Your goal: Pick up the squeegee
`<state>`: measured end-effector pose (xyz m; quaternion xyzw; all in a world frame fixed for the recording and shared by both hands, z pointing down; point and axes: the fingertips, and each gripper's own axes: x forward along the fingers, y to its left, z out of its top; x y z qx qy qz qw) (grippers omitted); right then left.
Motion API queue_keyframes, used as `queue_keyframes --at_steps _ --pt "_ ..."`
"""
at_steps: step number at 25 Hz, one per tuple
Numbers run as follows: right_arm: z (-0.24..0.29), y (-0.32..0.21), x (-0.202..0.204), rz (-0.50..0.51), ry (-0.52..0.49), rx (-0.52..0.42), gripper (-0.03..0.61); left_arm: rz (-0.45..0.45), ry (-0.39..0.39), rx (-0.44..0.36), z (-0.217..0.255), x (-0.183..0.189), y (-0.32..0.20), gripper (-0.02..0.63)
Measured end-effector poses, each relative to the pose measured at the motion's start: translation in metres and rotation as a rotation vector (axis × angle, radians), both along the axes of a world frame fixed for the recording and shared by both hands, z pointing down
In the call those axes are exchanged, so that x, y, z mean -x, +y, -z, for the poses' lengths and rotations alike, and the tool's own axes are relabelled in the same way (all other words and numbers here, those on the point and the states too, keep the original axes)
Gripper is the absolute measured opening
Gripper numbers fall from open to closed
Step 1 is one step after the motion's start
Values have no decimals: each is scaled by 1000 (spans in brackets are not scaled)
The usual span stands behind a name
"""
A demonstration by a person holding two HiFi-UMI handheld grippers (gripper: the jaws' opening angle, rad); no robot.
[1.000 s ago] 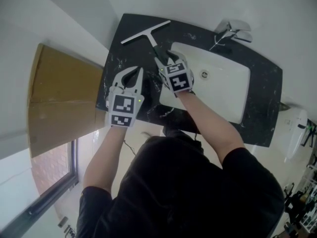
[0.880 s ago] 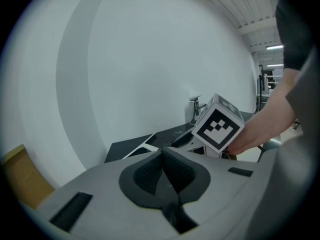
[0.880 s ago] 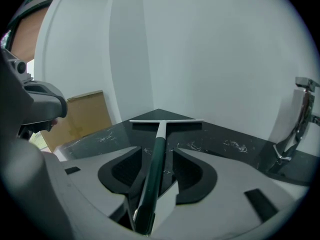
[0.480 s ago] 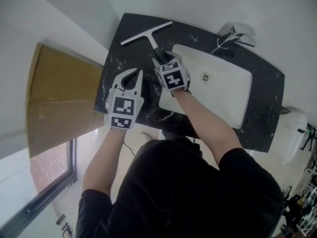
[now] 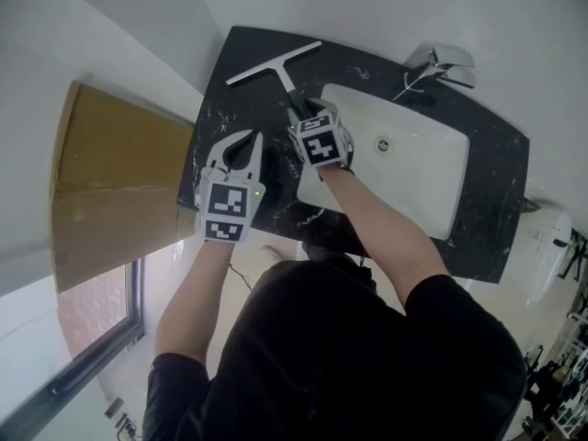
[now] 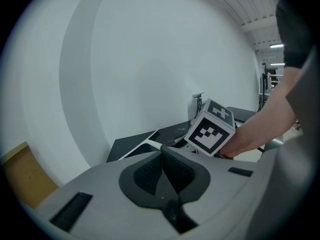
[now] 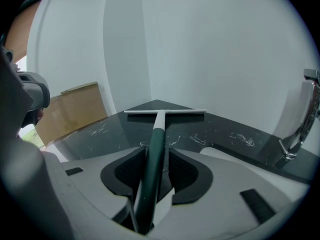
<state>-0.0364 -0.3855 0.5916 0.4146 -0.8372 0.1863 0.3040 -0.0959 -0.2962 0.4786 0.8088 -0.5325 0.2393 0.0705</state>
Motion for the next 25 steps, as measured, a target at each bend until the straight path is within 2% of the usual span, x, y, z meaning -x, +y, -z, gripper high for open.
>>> queue_keyframes --at_steps 3,5,18,25 --pt "0 -1 -1 -7 13 -1 146 2 -1 0 0 2 1 3" --pt "-1 -1 -1 -15 23 -2 110 2 -1 -3 1 2 1 3" --pt "15 8 -10 -67 5 -18 103 -2 4 -36 14 9 14 3" --pt "48 33 -19 -85 -11 -80 101 -25 13 -82 31 9 36 3"
